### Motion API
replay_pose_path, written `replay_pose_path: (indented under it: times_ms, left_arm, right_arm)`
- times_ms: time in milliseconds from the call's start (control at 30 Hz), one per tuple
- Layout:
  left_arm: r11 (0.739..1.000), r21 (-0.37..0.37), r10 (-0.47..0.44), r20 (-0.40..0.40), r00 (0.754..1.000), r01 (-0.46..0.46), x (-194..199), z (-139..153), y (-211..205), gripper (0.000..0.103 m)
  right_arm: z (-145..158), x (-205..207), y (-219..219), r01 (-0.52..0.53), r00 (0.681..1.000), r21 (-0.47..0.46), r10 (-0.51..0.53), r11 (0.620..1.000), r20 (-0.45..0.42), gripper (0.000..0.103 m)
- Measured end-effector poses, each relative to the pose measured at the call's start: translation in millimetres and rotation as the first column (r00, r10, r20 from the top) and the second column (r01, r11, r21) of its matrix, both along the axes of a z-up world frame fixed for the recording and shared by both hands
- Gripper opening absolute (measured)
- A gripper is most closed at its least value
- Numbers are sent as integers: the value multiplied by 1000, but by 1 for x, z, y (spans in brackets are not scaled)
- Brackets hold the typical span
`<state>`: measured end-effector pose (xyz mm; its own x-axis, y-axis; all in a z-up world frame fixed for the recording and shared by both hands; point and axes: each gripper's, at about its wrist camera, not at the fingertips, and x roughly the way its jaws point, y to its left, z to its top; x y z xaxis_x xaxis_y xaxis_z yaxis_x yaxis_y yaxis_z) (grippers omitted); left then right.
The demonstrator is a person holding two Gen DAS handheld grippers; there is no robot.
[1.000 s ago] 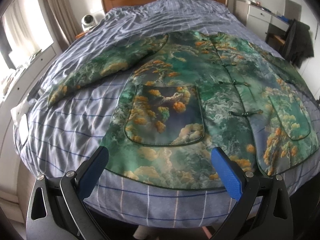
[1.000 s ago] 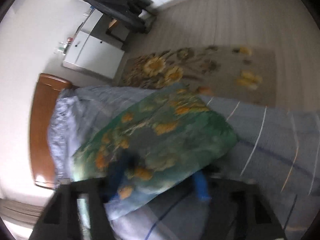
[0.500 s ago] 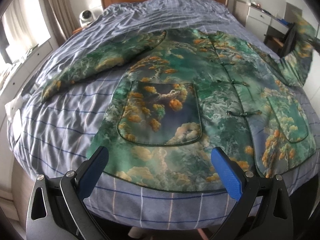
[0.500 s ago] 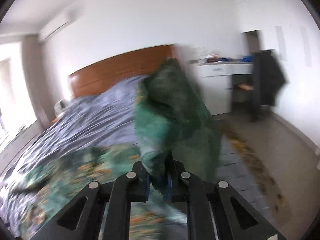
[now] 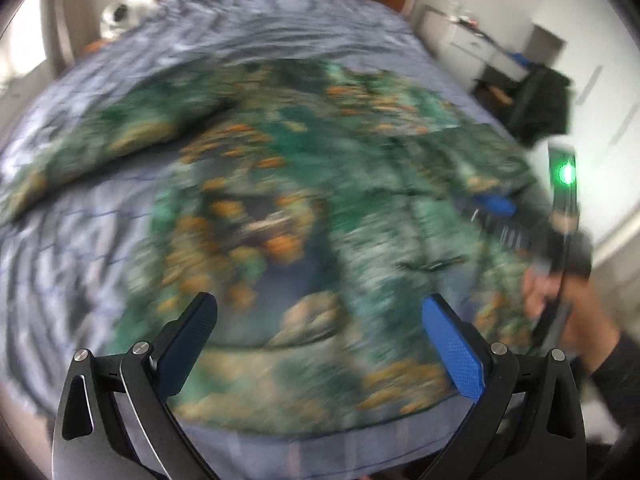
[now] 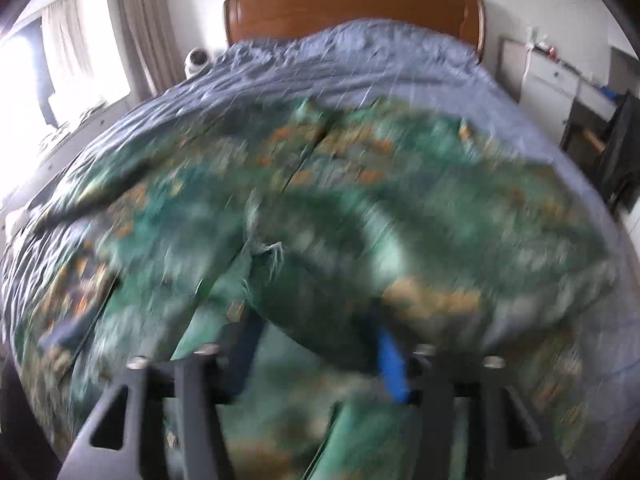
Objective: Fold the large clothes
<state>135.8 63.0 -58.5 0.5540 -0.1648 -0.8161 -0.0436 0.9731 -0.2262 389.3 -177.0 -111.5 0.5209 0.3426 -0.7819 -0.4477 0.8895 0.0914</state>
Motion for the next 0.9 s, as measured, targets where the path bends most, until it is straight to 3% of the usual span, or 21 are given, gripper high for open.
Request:
replay_pose_path:
  times_ms: [100, 267, 333, 400, 500, 533, 567, 633, 667, 767, 900]
  left_arm:
    - [986, -138, -91, -14, 996, 88, 40, -2, -10, 102]
    - [916, -368, -202, -82, 976, 159, 131, -27, -45, 101]
    - [897, -411, -224, -112, 968, 160, 164, -40, -60, 100]
    - [908, -400, -201, -154, 967, 125, 191, -52, -71, 97]
    - [937, -337, -168, -200, 965, 93, 216, -65, -84, 75]
    - [942, -323, -167, -210, 963, 93, 221, -67, -88, 63]
    - [948, -302, -168, -218, 961, 97, 222, -67, -91, 44]
    - [969, -221, -166, -228, 959, 115, 225, -65, -102, 15]
    - [972, -202, -169, -227, 959, 123, 225, -63, -105, 9]
    - [973, -180, -180, -211, 961, 143, 225, -49, -111, 6]
    - [977, -105, -199, -125, 972, 186, 233, -12, -105, 5]
  right_arm:
    - [8, -42, -13, -37, 999, -2, 37, 999, 34, 61]
    - [29, -90, -40, -16, 997, 18, 14, 1000, 80, 66]
    - [35, -102, -51, -6, 997, 32, 3, 999, 77, 66]
    - [40, -113, -60, 9, 997, 48, -13, 999, 79, 67]
    - [42, -129, -70, 27, 997, 78, -33, 997, 74, 67]
    - [42, -131, -73, 32, 997, 87, -38, 996, 71, 67]
    - [43, -134, -76, 35, 997, 92, -41, 995, 70, 67]
    - [41, -136, -80, 48, 996, 83, -54, 995, 77, 67]
    - [39, -136, -81, 55, 995, 76, -61, 996, 82, 67]
    - [39, -139, -91, 78, 993, 76, -84, 994, 82, 67]
    - [45, -134, -105, 106, 990, 81, -113, 991, 84, 67]
